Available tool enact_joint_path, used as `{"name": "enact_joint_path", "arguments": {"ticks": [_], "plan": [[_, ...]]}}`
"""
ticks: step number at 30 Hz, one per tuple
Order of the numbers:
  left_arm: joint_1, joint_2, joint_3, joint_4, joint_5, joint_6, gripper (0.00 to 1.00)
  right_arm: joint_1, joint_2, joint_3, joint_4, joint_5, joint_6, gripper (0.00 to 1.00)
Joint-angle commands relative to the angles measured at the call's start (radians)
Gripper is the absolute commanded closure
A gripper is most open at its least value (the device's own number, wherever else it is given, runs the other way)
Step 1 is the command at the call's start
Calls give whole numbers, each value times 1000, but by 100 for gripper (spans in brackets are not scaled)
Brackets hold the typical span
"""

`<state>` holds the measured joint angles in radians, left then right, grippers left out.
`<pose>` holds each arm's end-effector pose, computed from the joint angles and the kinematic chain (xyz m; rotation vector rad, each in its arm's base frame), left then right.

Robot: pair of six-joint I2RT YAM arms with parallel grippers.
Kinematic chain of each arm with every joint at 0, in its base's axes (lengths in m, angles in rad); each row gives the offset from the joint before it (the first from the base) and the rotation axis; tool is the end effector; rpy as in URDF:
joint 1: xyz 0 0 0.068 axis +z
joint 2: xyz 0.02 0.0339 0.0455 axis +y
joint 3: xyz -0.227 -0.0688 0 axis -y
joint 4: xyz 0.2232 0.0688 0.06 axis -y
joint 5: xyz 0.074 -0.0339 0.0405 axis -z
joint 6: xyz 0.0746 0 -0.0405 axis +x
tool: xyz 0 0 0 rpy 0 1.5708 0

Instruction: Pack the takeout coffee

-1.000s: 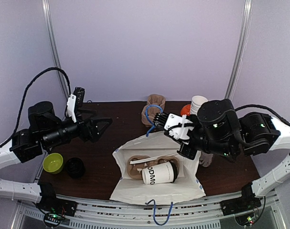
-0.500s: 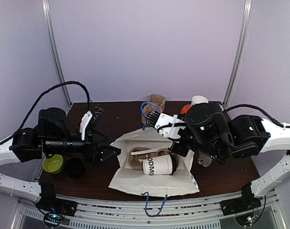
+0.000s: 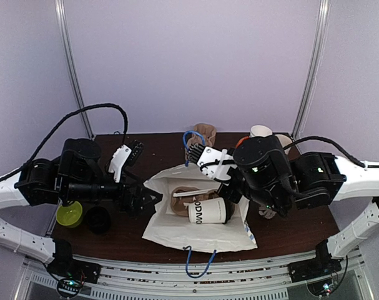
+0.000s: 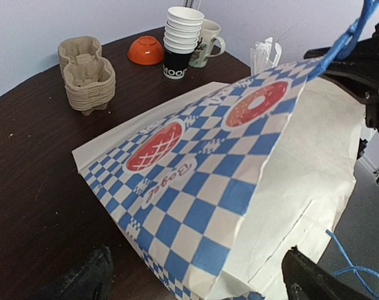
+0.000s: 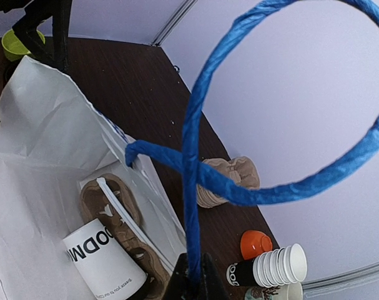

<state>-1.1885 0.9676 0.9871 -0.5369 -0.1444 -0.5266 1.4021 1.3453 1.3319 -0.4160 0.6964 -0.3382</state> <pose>0.1001 -0.2202 0.2917 0.6293 2.1171 -0.8660 0.0996 0.3001 0.3371 -1.1341 1.5194 0.0236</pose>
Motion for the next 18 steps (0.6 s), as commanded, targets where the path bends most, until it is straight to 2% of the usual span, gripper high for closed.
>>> {"name": "enact_joint_path", "arguments": {"ticks": [1, 7, 13, 18], "plan": [[-5, 30, 80, -57, -91, -24, 2, -2, 0, 29, 12, 25, -5, 100], [-5, 82, 185, -87, -103, 108, 2, -3, -36, 5, -15, -85, -18, 100], [-5, 185, 300, -106, -18, 289, 1, -14, -68, 12, -51, -163, -19, 100], [-5, 249, 354, -120, -9, 388, 2, -25, -76, 25, -72, -215, -6, 100]]}}
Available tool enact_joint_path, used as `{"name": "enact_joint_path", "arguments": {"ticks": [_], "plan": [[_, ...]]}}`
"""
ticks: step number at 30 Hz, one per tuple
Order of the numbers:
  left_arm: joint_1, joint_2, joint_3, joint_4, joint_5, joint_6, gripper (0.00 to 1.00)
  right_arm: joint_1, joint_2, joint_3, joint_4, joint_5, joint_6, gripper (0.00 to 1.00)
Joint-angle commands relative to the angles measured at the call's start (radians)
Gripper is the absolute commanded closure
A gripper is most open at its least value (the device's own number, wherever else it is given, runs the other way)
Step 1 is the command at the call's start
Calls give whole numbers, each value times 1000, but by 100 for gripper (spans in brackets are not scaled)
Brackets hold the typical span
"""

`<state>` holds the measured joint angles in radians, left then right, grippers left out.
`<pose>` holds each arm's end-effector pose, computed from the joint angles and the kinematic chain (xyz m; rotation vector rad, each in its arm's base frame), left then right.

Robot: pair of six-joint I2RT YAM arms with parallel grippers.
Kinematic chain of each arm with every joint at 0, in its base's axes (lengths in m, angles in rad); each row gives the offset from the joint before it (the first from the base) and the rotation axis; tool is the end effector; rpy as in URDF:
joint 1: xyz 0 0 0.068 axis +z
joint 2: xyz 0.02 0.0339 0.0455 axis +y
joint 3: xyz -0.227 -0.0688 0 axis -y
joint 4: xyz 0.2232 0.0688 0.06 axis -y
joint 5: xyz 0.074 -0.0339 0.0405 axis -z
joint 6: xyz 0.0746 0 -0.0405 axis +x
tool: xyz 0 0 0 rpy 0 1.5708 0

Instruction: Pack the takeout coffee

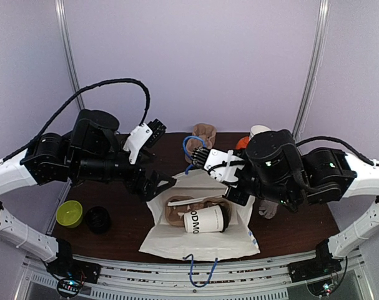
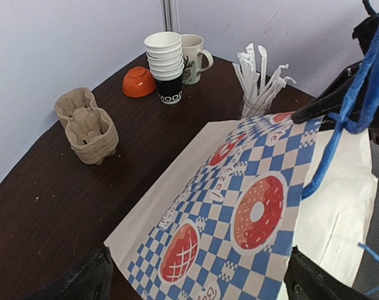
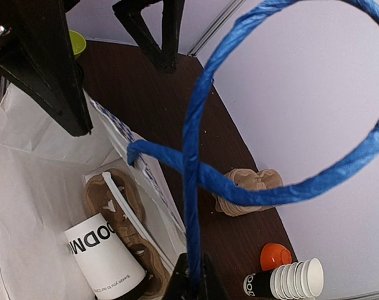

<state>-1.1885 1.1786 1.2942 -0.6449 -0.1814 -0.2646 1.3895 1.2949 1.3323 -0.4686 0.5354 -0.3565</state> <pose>0.1152 -0.2503 0.3342 0.8629 1.9864 -0.6770 0.0923 0.2926 0.3425 -1.2493 1.4860 0.1489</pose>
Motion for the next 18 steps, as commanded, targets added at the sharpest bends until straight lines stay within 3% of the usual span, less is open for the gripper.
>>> {"name": "enact_joint_path", "arguments": {"ticks": [1, 9, 18], "plan": [[-5, 48, 54, -12, 28, 142, 3, -17, -25, 26, -22, -67, 14, 100], [-5, 121, 129, -41, 27, 231, 14, -36, -11, 52, -55, -129, 14, 100], [-5, 142, 140, -53, 80, 285, 43, -42, 3, 65, -69, -142, 10, 100]]}}
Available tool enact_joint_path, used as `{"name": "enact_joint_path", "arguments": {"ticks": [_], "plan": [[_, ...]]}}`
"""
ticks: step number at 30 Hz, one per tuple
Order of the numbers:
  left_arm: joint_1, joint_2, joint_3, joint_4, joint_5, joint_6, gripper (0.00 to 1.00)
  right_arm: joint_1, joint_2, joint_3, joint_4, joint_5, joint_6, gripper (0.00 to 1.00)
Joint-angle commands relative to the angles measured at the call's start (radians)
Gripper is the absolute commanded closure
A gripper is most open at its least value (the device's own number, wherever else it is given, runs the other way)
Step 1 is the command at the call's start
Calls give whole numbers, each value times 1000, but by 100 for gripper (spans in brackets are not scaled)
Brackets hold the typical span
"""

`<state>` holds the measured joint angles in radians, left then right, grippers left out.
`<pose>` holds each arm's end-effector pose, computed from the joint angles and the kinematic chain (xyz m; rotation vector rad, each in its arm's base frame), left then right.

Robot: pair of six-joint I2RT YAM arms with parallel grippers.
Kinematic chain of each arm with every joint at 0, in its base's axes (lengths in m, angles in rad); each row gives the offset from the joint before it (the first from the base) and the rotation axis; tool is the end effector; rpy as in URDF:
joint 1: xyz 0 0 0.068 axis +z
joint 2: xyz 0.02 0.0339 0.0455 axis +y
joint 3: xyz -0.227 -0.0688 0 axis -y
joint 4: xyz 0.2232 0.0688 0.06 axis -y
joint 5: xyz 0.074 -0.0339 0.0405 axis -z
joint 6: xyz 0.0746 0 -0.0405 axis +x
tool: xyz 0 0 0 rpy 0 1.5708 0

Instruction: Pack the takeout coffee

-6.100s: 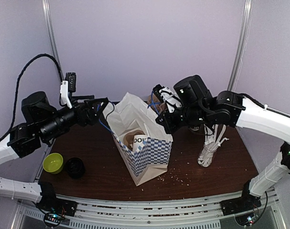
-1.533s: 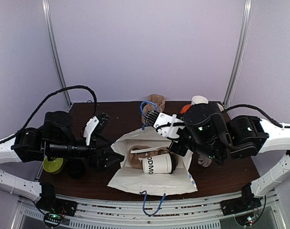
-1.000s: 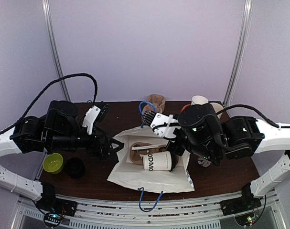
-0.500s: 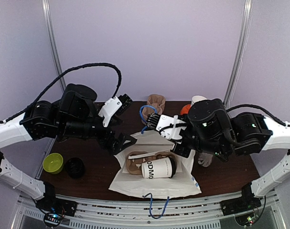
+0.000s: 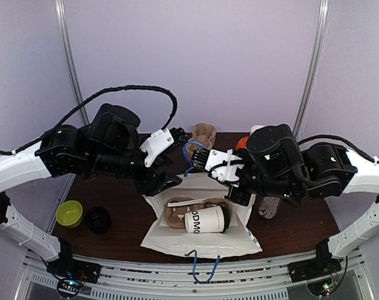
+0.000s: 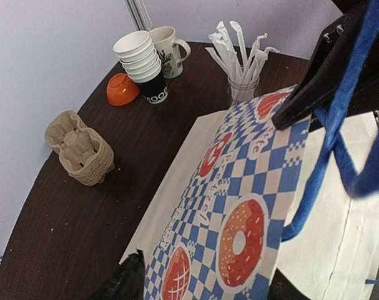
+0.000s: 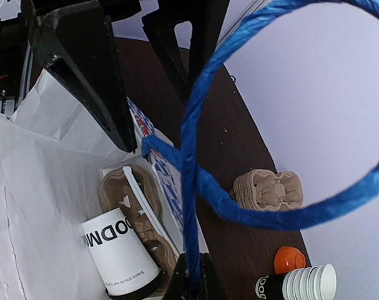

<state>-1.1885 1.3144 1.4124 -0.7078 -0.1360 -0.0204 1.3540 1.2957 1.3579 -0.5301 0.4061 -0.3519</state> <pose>0.1213 -0.2745 0.3299 1.1605 1.8989 -0.5342 0.0943 0.2911 0.3414 -1.3328 1.4983 0.2285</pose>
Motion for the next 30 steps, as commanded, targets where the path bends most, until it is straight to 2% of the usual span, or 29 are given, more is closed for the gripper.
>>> {"name": "enact_joint_path", "arguments": {"ticks": [1, 6, 8, 13, 15, 22, 26, 30], "plan": [[-5, 8, 20, 13, 41, 43, 46, -7, 5, 43, -8, -15, 4, 100], [-5, 14, 12, 24, 65, 51, 55, -7, 20, 58, -19, -26, 5, 100], [-5, 18, 14, 24, 73, 55, 62, -7, 24, 62, -20, -30, 5, 100], [-5, 26, 17, 24, 81, 54, 89, -6, 28, 62, -26, -29, 18, 100], [-5, 26, 19, 24, 66, 44, 100, -6, 26, 59, -28, -32, 26, 87], [-5, -2, 14, 44, -16, -29, 100, -7, -11, 28, -16, -39, 81, 34], [-5, -42, 3, 54, -119, -130, 100, -7, -73, -13, 35, -42, 132, 19], [-5, -76, -25, 64, -178, -256, 100, -7, -158, -74, 130, -27, 210, 16]]}}
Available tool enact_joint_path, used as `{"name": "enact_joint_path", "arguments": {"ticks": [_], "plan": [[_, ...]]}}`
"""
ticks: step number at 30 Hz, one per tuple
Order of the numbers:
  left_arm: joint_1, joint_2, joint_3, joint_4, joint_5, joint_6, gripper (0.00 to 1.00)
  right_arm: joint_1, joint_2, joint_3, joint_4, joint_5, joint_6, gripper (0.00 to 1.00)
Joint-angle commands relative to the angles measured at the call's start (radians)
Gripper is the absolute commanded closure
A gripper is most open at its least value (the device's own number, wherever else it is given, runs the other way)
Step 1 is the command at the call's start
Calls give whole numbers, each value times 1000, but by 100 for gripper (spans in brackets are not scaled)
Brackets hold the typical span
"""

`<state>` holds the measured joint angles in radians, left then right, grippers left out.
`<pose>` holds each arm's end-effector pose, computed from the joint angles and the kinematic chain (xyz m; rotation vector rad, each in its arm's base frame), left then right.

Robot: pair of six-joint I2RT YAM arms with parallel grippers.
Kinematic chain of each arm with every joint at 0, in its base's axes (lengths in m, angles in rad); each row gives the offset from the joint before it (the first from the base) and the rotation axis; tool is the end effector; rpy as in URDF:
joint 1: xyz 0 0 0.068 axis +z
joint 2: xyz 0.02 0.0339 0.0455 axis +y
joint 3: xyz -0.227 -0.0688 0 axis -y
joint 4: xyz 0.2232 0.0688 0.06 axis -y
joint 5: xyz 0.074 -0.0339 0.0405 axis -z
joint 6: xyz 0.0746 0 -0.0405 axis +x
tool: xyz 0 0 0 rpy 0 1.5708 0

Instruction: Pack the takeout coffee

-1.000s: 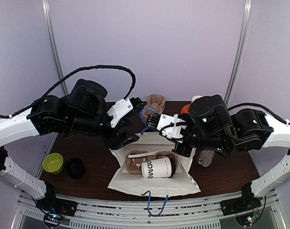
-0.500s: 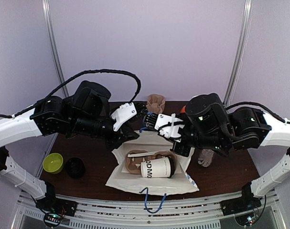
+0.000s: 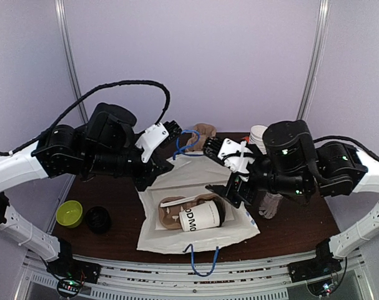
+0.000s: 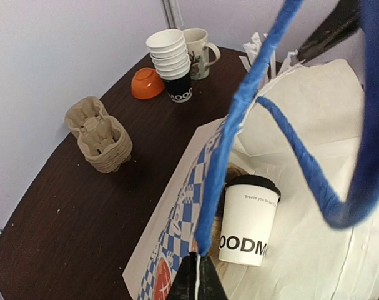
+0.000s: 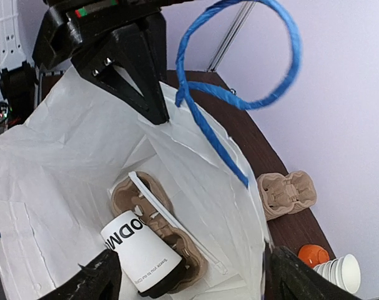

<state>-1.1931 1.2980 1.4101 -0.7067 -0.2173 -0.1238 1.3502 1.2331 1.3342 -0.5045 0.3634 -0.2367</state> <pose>0.1240 -0.2688 0.3344 1.0083 1.9520 -0.5234 0.0900 0.2801 0.3535 -1.2246 1.5372 0.3766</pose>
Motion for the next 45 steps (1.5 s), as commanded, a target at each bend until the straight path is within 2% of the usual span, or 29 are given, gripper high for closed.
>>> {"name": "enact_joint_path", "arguments": {"ticks": [1, 8, 13, 19, 25, 35, 38, 41, 45], "plan": [[0, -68, -35, 70, -96, -180, 100, -3, -117, -70, 128, 25, 114, 15], [-44, -106, -149, 178, -194, -371, 100, -3, -283, -157, 219, 67, 267, 14], [-59, -73, -152, 198, -313, -482, 100, -2, -322, -125, 165, -28, 329, 16], [-90, -16, -60, 174, -414, -474, 100, -1, -203, -24, 46, -156, 326, 23], [-103, -12, 62, 33, -520, -503, 100, -2, -154, -45, 166, -103, 295, 25], [-165, -30, -25, 1, -659, -590, 100, -12, 83, 16, 212, -49, 366, 42], [-199, -9, -36, 1, -732, -614, 100, -20, 114, 28, 181, -27, 411, 41], [-220, 13, -41, 15, -777, -634, 100, -25, 81, 0, 180, -29, 439, 34], [-242, 41, -68, 98, -804, -583, 100, -48, 75, -17, 142, -33, 494, 31]]}}
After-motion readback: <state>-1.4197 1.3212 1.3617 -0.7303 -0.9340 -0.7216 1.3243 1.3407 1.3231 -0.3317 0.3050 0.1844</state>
